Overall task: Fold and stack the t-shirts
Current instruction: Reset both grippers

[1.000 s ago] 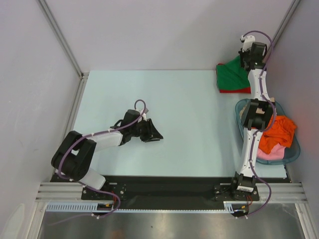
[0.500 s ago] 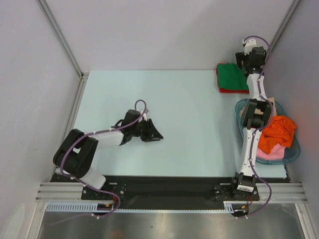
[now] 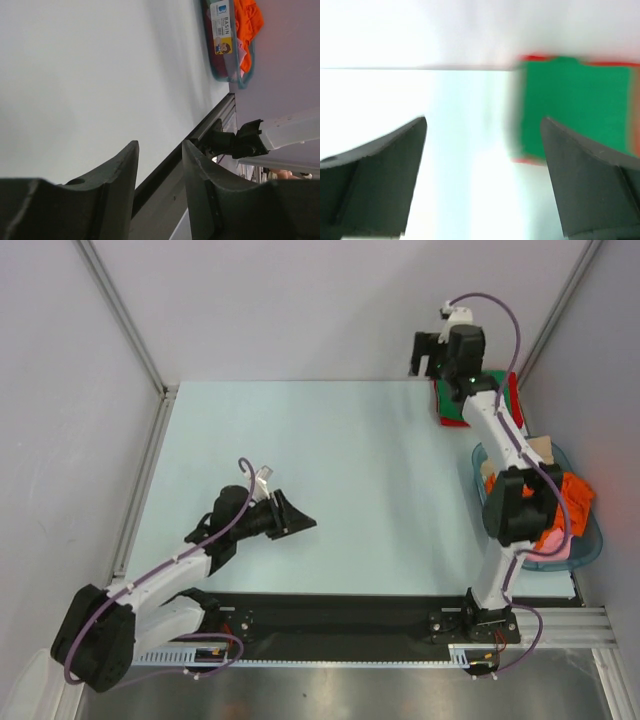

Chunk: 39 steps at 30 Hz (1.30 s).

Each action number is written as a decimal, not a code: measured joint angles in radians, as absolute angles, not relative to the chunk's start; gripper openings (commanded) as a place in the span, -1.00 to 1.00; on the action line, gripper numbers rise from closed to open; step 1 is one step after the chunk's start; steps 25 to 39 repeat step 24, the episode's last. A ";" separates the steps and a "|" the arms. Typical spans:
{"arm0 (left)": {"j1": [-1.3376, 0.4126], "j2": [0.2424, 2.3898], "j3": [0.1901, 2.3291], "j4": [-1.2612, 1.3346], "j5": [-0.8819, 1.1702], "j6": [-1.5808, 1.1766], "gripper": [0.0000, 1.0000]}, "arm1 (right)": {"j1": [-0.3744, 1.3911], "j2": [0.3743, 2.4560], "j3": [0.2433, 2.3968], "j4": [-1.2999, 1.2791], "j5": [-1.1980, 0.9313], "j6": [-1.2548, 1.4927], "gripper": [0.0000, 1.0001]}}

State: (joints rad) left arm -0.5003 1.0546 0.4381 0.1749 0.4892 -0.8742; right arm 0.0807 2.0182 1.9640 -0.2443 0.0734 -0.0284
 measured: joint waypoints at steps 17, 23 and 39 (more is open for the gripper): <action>-0.505 0.895 0.045 0.655 0.487 -1.130 0.10 | 0.247 1.262 0.436 0.302 -0.335 0.789 1.00; -0.505 0.963 0.045 0.976 0.512 -1.198 0.14 | 0.251 1.196 0.229 0.485 -0.394 0.895 1.00; -0.505 0.965 0.045 1.018 0.522 -1.205 0.14 | 0.250 1.201 0.184 0.527 -0.411 0.915 0.99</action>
